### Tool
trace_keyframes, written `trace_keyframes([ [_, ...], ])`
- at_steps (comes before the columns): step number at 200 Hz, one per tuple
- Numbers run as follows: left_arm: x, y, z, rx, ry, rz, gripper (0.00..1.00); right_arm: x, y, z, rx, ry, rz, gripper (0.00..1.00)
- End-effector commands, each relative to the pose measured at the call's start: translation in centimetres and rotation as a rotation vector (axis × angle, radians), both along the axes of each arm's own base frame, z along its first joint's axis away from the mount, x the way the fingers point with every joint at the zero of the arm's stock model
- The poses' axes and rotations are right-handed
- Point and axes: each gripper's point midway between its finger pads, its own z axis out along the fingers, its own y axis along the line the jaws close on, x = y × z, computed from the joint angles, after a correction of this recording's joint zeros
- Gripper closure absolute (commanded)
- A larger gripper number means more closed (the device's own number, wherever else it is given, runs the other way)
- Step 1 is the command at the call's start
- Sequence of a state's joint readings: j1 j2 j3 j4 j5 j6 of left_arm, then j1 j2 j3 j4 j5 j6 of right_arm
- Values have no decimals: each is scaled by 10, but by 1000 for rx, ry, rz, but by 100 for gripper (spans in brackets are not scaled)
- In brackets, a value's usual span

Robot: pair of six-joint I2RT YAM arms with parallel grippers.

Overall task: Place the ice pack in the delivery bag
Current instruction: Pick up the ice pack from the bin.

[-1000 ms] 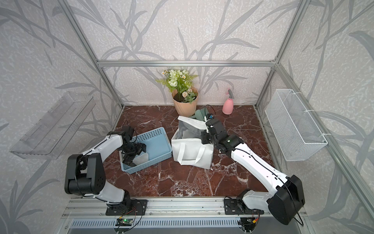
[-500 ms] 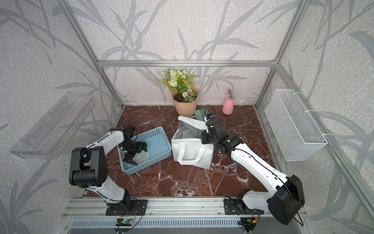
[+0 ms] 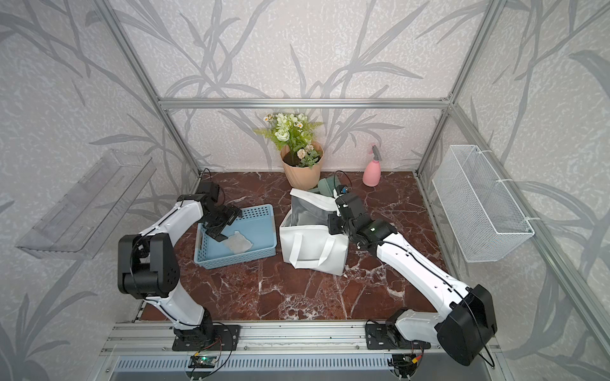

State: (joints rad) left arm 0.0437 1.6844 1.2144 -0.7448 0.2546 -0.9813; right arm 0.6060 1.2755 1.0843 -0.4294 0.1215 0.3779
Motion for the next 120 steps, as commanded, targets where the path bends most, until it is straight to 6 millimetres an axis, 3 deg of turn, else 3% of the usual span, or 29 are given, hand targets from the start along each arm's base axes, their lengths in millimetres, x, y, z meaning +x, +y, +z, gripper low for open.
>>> trace_keyframes([
  [1, -24, 5, -13, 59, 71, -3, 4, -4, -2, -18, -34, 77, 2, 93],
  [27, -37, 1, -28, 44, 94, 9, 3, -4, -2, -19, -35, 77, 2, 93],
  [82, -31, -7, -66, 48, 121, -39, 5, -5, -2, -19, -29, 79, 1, 93],
  [120, -32, -8, -79, 86, 127, -66, 9, -8, -7, -18, -37, 75, -11, 93],
])
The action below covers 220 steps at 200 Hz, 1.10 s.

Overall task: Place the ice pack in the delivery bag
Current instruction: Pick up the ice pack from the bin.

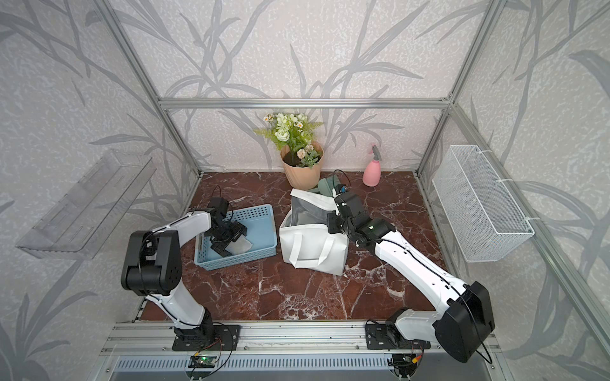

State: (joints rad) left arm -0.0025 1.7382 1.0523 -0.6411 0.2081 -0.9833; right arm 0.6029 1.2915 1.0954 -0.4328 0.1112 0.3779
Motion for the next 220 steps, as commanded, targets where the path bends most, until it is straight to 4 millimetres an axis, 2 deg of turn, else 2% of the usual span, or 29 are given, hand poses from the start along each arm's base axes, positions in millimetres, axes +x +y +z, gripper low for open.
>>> trace_keyframes([
  [1, -1, 1, -18, 42, 12, -34, 9, -10, -9, -17, -38, 64, -15, 93],
  [34, 3, 3, -23, 90, -14, -69, 17, -10, -9, -18, -36, 66, -16, 93],
  [49, 4, 5, -24, 107, -17, -80, 29, -10, -8, -16, -35, 63, -15, 93],
  [58, 4, 7, -23, 116, -14, -86, 32, -9, -9, -16, -35, 63, -16, 93],
  [67, 5, 7, -21, 120, -20, -94, 42, -10, -8, -16, -35, 62, -15, 93],
  [80, 6, 8, -16, 130, -28, -99, 48, -10, -9, -16, -36, 62, -16, 93],
  [123, 22, 9, 17, 145, -134, -128, 48, -9, -7, -16, -33, 64, -14, 93],
  [139, 30, 8, 23, 149, -167, -147, 48, -8, -5, -16, -28, 66, -8, 93],
  [206, 36, -1, -5, 122, -145, -182, 48, -7, -4, -14, -27, 70, -6, 93],
  [220, 39, -4, -7, 123, -153, -192, 39, -8, -5, -16, -29, 73, -11, 93],
])
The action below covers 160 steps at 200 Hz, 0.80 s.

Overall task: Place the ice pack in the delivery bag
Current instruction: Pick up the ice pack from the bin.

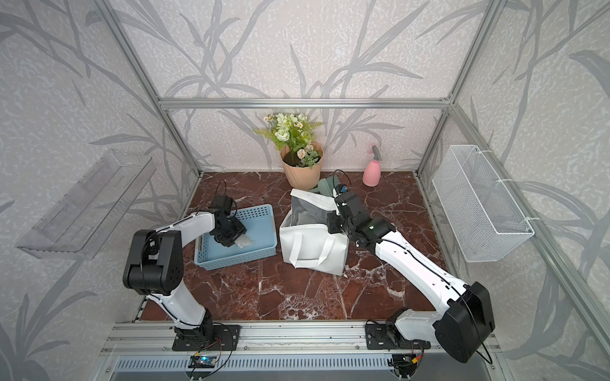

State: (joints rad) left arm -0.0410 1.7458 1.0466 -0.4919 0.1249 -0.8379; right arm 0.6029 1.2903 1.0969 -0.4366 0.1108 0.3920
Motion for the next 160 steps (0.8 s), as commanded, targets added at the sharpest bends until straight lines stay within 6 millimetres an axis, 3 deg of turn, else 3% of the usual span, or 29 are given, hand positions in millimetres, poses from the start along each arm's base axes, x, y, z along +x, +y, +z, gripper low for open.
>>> trace_keyframes([
  [1, 7, -4, -10, 14, 0, -31, 38, -7, -5, -16, -38, 67, -1, 93],
  [21, 7, -8, -16, 8, 11, -40, 40, -8, -5, -17, -36, 70, -2, 92],
  [47, 7, -7, -9, 21, 1, -44, 62, -8, -6, -17, -41, 69, -5, 92],
  [60, 5, -3, -3, 41, -1, -45, 68, -8, -6, -17, -44, 66, -6, 92],
  [90, 7, 0, 20, 63, -36, -60, 69, -7, -5, -17, -40, 68, -2, 92],
  [107, 9, -1, 34, 63, -66, -68, 76, -6, -3, -17, -38, 70, 0, 92],
  [125, 12, -1, 52, 62, -104, -77, 77, -6, -3, -16, -37, 68, 1, 92],
  [160, 27, -7, 109, 60, -247, -134, 78, -7, -5, -13, -39, 66, -2, 92],
])
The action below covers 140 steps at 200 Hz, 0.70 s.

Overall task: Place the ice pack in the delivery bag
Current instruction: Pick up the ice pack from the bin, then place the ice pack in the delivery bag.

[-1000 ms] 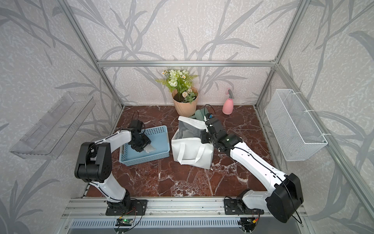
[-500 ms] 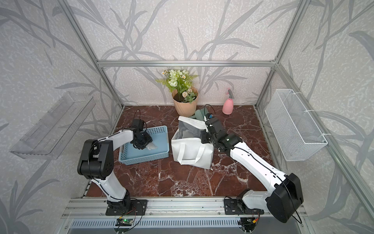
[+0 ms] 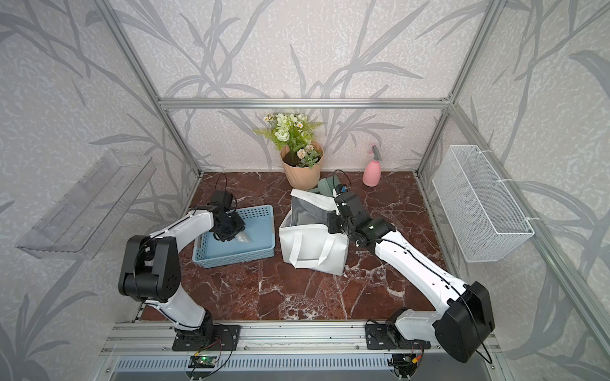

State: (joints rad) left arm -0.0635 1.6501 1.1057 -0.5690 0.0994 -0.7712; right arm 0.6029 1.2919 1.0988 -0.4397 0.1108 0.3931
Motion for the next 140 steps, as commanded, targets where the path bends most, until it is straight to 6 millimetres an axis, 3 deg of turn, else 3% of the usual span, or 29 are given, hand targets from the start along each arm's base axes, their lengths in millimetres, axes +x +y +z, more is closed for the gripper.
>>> trace_keyframes([
  [1, 20, -3, 65, 13, -169, -63, 78, -7, -5, -13, -39, 65, -1, 92],
  [10, 26, -6, 87, 11, -235, -95, 82, -7, -6, -12, -38, 60, -4, 92],
  [36, 43, -31, 168, 11, -484, -256, 80, -9, -9, -8, -40, 52, -5, 92],
  [63, 42, -84, 253, 68, -736, -480, 78, -10, -12, -1, -36, 33, -9, 92],
  [78, 39, -112, 285, 72, -832, -561, 79, -11, -12, 2, -28, 29, -8, 92],
  [98, 28, -162, 317, 0, -940, -712, 79, -11, -12, 6, -19, 24, -3, 92],
  [113, 15, -204, 330, -46, -1017, -847, 79, -12, -12, 8, -13, 21, 1, 93],
  [140, -4, -260, 320, -83, -1050, -1005, 78, -13, -12, 12, -5, 14, 7, 93],
])
